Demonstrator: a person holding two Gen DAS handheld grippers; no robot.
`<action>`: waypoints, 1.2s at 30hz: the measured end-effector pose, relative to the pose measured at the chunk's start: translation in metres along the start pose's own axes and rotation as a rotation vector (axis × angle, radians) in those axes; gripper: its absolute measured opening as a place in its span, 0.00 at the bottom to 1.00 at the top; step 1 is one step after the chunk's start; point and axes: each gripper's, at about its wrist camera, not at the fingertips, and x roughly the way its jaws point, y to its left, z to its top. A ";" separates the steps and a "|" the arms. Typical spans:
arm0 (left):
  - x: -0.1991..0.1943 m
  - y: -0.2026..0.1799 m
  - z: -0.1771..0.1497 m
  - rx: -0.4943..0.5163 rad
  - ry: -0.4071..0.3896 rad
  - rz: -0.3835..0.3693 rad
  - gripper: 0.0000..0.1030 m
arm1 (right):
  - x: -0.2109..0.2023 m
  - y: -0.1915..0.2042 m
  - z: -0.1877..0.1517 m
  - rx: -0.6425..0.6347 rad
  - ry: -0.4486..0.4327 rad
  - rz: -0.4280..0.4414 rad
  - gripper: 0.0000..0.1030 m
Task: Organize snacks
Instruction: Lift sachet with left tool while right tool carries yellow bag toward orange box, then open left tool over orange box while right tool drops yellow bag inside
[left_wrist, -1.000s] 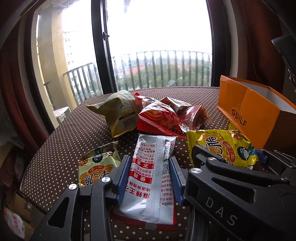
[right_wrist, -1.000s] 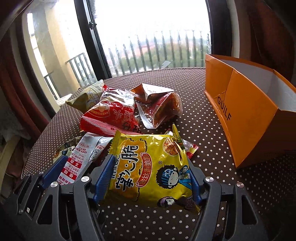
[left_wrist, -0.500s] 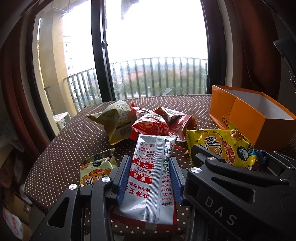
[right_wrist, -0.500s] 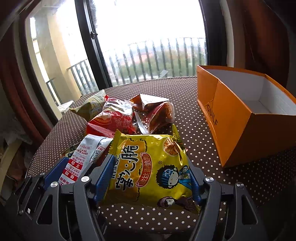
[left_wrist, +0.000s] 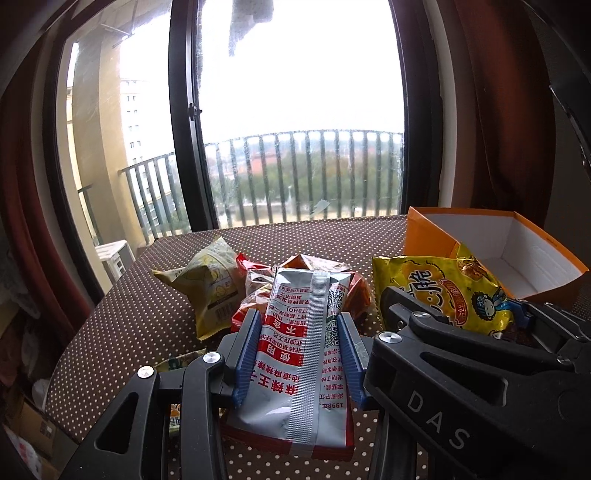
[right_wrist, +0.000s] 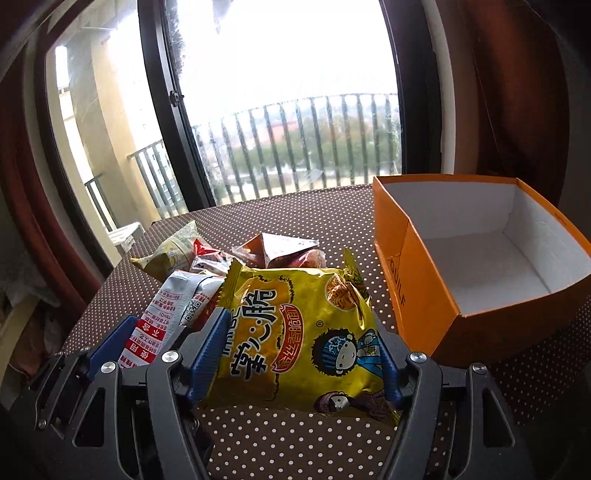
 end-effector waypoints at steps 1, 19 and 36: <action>0.001 -0.002 0.003 -0.001 -0.002 -0.006 0.41 | 0.000 -0.002 0.003 0.002 -0.004 -0.003 0.71; 0.042 -0.038 0.042 0.027 -0.035 -0.079 0.41 | 0.002 -0.045 0.038 0.046 -0.066 -0.053 0.71; 0.076 -0.115 0.073 0.108 -0.074 -0.222 0.41 | -0.004 -0.126 0.064 0.141 -0.145 -0.183 0.71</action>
